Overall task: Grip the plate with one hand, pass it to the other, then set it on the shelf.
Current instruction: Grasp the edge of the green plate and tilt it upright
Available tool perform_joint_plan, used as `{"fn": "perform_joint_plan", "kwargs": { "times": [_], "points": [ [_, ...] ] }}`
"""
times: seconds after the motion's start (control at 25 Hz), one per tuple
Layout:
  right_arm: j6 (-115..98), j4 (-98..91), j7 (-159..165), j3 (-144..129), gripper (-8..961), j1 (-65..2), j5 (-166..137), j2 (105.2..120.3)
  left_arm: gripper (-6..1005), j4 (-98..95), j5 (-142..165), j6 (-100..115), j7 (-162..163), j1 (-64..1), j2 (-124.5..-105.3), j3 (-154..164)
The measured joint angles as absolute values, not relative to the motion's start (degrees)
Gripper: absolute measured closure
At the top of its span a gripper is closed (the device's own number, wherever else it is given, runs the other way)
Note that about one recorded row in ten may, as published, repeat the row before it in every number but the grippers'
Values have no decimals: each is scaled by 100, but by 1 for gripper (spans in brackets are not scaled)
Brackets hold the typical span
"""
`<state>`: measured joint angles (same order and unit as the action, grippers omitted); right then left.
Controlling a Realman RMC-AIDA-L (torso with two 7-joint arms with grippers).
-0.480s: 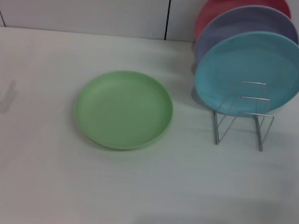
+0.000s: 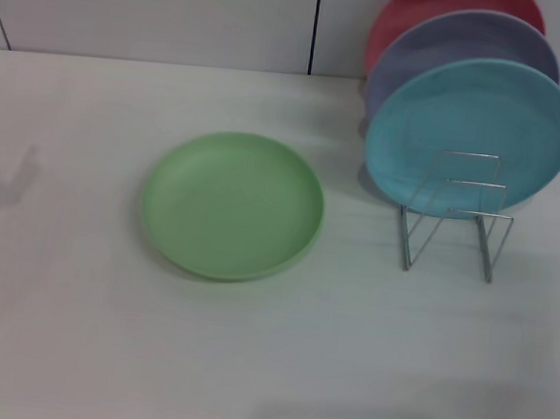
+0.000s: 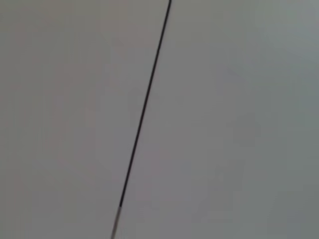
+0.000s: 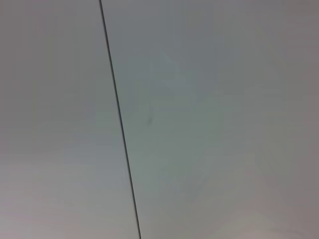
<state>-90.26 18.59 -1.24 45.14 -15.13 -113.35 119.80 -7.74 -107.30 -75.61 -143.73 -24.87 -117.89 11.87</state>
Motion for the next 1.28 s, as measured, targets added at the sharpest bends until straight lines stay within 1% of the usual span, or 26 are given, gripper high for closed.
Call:
{"fn": "perform_joint_plan", "kwargs": {
  "times": [0.08,0.24,0.28,0.32,0.36,0.4,0.44,0.48,0.52,0.56,0.64,0.68,0.72,0.8,0.84,0.92,1.08,1.12,1.16,1.28],
  "points": [
    [-8959,1844,-130,4514,259,-1574,-11333,11980,154,-774,-10730,-7561,-14373,-2487,-11789,1187],
    [-8883,1749,-142,4517,260,-1738,-11331,11949,153,-1177,-10703,-6891,-13514,-2672,-11816,1747],
    [-8874,1718,-142,4524,260,-1779,-11330,11942,153,-1452,-10668,-6464,-12960,-2739,-11819,2161],
    [-8868,1668,-141,4554,260,-1825,-11329,11937,153,-2008,-10530,-5514,-11752,-2821,-11810,3080],
    [-8868,1668,-141,4554,260,-1825,-11329,11937,153,-2008,-10530,-5514,-11752,-2821,-11810,3080],
    [-8868,1591,-127,4578,260,-1867,-11328,11932,154,-2623,-10294,-4702,-10399,-2823,-11799,4114],
    [-8867,1544,-122,4579,260,-1895,-11328,11930,154,-2986,-10127,-4410,-9685,-2780,-11796,4594],
    [-8867,1544,-122,4579,260,-1895,-11328,11930,154,-2986,-10127,-4410,-9685,-2780,-11796,4594],
    [-8866,1471,-119,4580,261,-1936,-11328,11929,154,-3758,-9665,-4154,-8394,-2609,-11790,5293],
    [-8866,1471,-119,4580,261,-1936,-11328,11929,154,-3758,-9665,-4154,-8394,-2609,-11790,5293],
    [-8864,1441,-115,4579,261,-1955,-11328,11928,155,-4856,-8619,-4364,-6546,-2422,-11699,5731],
    [-8862,1434,-115,4579,261,-1956,-11328,11928,155,-4856,-8619,-4364,-6546,-2422,-11699,5731],
    [-8858,1421,-113,4579,261,-1957,-11328,11927,155,-5125,-8192,-4541,-5989,-2414,-11660,5766],
    [-8861,1409,-112,4579,261,-1957,-11328,11927,154,-5810,-6937,-5231,-4683,-2486,-11577,5762],
    [-8861,1409,-112,4579,261,-1957,-11328,11927,154,-5810,-6937,-5231,-4683,-2486,-11577,5762],
    [-8887,1404,-111,4579,261,-1962,-11328,11926,153,-6382,-5899,-6174,-3813,-2678,-11551,5706],
    [-8898,1398,-110,4579,260,-1972,-11328,11926,153,-6721,-5285,-6713,-3446,-2849,-11579,5683],
    [-8907,1397,-109,4579,260,-1976,-11328,11926,153,-6852,-4844,-6963,-3233,-2974,-11629,5695],
    [-8907,1397,-109,4579,260,-1976,-11328,11926,153,-6852,-4844,-6963,-3233,-2974,-11629,5695],
    [-8912,1399,-108,4579,260,-1979,-11328,11926,154,-6889,-3953,-7283,-2881,-3282,-11754,5728]
  ]
}}
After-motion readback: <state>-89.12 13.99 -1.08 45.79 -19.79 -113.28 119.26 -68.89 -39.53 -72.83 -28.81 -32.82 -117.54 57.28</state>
